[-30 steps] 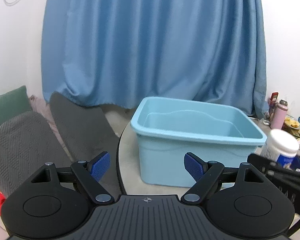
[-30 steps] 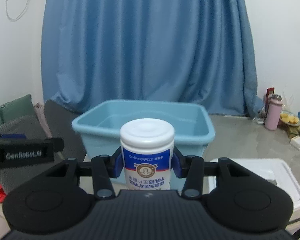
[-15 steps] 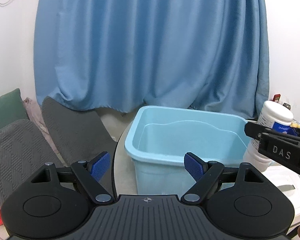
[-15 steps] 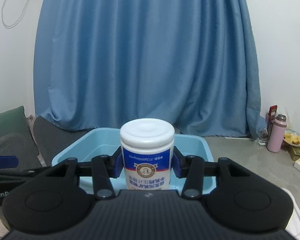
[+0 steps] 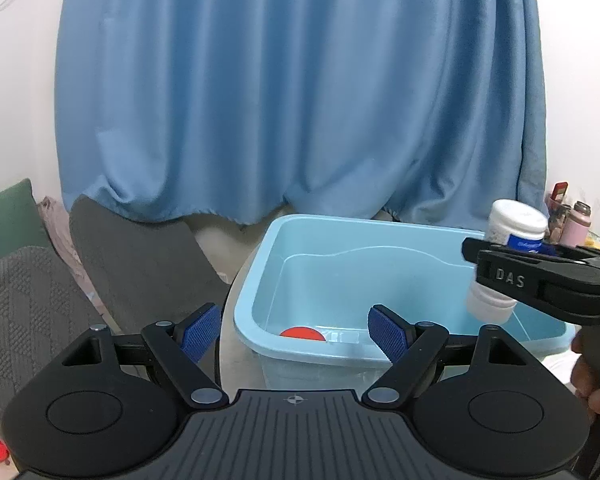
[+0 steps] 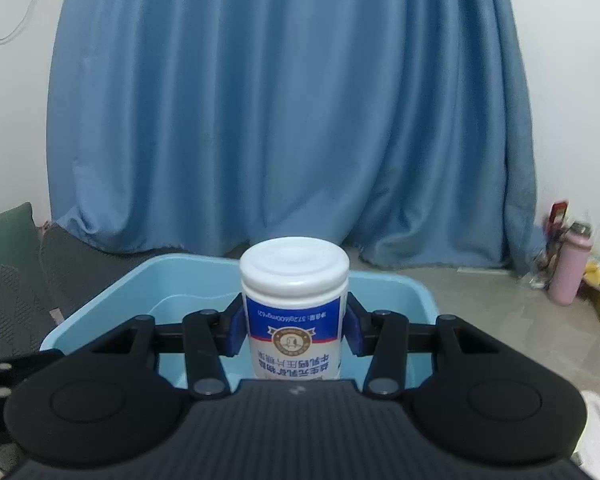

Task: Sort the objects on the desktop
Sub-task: 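Lift the bottle over the blue bin and open the right gripper, then pull both grippers back from the bin toward the white lid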

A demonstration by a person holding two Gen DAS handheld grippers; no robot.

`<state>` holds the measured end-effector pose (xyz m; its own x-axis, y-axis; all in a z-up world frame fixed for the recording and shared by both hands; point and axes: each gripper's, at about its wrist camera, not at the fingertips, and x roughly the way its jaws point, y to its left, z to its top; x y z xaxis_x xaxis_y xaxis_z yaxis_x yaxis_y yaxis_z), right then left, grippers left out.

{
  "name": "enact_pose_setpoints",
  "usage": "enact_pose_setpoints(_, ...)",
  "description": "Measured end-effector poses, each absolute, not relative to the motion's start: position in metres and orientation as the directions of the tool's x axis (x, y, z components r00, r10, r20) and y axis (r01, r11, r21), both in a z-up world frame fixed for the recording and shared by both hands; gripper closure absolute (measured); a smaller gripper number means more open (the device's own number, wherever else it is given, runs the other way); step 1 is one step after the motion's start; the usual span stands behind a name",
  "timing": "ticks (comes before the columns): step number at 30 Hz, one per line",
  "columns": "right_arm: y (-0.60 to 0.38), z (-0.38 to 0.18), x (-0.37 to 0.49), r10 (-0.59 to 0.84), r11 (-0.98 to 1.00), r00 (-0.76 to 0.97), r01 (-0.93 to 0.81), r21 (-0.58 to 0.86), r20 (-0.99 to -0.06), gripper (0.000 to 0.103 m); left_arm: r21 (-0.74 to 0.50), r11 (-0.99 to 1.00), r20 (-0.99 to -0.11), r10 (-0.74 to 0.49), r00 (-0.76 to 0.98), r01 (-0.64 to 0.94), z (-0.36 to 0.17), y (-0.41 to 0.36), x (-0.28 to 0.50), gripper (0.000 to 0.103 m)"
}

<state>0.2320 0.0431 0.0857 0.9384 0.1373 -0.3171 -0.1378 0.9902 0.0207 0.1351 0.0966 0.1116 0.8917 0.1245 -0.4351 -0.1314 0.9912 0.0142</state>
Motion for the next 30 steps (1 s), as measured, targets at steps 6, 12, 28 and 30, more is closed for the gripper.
enact_pose_setpoints(6,0.048,0.088,0.226,0.107,0.992,0.952,-0.123,-0.038,-0.286,0.000,0.003,0.989,-0.437,0.134,0.889,-0.148,0.111,0.096,0.140,0.020)
enact_pose_setpoints(12,0.043,0.088,0.206,0.130,0.990,0.954,-0.141,-0.024,-0.271,0.000,-0.007,0.988,-0.436,0.136,0.890,-0.155,0.108,0.094,0.131,0.020)
enact_pose_setpoints(28,0.018,0.073,0.120,0.092,0.996,0.950,-0.094,0.006,-0.298,0.000,-0.012,0.989,-0.442,0.129,0.888,-0.150,0.088,0.074,0.058,0.020)
enact_pose_setpoints(30,0.015,0.068,0.108,0.090,0.996,0.948,-0.094,0.002,-0.306,0.000,-0.017,0.988,-0.450,0.130,0.883,-0.154,0.083,0.073,0.047,0.020)
